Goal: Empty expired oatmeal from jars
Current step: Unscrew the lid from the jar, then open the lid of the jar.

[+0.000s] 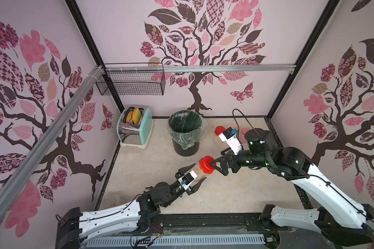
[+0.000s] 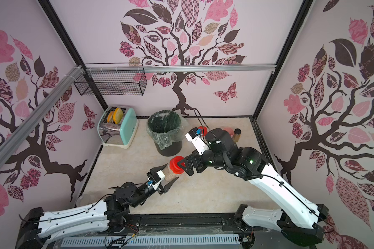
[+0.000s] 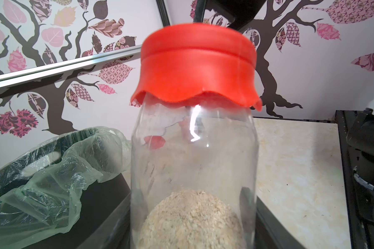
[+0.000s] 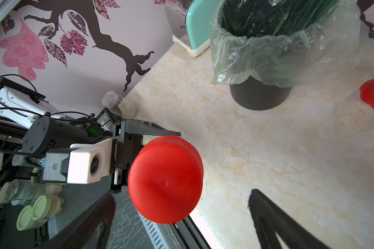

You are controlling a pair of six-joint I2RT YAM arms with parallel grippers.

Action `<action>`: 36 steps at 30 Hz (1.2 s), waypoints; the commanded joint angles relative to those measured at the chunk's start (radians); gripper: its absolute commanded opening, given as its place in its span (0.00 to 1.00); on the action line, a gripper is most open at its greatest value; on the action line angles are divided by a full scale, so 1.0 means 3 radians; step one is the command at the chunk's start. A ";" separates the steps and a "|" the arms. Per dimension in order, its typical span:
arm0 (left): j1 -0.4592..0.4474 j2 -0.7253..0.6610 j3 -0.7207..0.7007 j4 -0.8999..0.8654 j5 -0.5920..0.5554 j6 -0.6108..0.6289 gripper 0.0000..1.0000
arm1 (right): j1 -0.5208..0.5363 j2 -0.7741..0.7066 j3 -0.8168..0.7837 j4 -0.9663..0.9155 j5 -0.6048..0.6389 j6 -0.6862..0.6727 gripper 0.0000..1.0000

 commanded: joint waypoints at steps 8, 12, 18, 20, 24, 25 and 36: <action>0.0014 -0.0104 -0.0022 0.0072 -0.0047 -0.0013 0.62 | 0.0124 0.0129 -0.0131 0.0255 -0.0151 0.0147 1.00; 0.0013 -0.0105 -0.0030 0.0068 -0.0054 -0.0010 0.63 | 0.0213 0.0171 -0.0112 0.0279 -0.0113 0.0137 1.00; 0.0016 -0.0105 -0.0029 0.0052 -0.0064 -0.0007 0.63 | 0.0327 0.0250 -0.0068 0.0270 -0.0055 0.0091 0.93; 0.0012 -0.0124 -0.0016 0.0001 -0.0069 -0.0008 0.63 | 0.0325 0.0269 -0.0044 0.0256 -0.0046 0.0081 0.88; 0.0015 -0.0146 -0.0030 -0.0010 -0.0069 -0.0027 0.63 | 0.0327 0.0284 -0.0023 0.0254 -0.0002 0.0030 0.77; 0.0015 -0.0150 -0.0031 -0.0020 -0.0070 -0.0033 0.63 | 0.0327 0.0289 -0.0013 0.0251 -0.0003 0.0004 0.75; 0.0014 -0.0256 -0.0048 -0.0142 -0.0077 -0.0121 0.63 | 0.0322 0.0494 0.0601 -0.0264 -0.0282 -0.1157 0.51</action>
